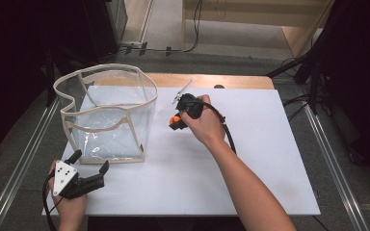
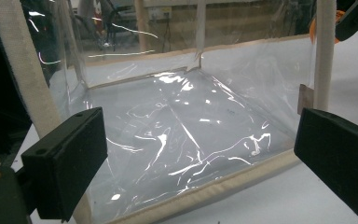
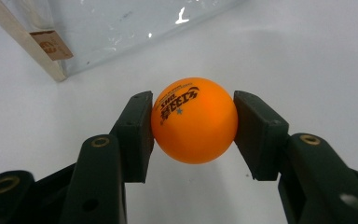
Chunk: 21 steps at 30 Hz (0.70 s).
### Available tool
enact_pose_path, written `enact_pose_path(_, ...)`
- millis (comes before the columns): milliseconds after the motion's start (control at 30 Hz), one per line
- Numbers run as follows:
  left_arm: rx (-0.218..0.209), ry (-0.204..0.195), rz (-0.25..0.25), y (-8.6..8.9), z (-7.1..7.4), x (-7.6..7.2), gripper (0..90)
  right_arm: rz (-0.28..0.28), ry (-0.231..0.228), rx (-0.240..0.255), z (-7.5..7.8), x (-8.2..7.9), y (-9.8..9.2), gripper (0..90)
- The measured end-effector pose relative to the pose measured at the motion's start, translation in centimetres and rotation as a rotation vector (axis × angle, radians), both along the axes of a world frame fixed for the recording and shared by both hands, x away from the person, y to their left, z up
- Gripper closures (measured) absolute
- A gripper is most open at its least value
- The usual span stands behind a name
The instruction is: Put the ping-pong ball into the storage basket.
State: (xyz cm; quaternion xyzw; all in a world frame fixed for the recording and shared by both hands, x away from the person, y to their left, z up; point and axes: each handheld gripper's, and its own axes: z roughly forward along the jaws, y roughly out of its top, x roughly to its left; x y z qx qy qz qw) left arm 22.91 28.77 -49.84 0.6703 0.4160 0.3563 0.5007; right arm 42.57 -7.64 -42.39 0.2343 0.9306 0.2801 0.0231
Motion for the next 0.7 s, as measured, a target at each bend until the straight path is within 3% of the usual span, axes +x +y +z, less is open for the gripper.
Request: enact_pose_path(700,-0.007,0.002,0.002,0.1,0.0,0.0,3.0,0.029,0.001,-0.004,2.2,0.1,0.7,48.1)
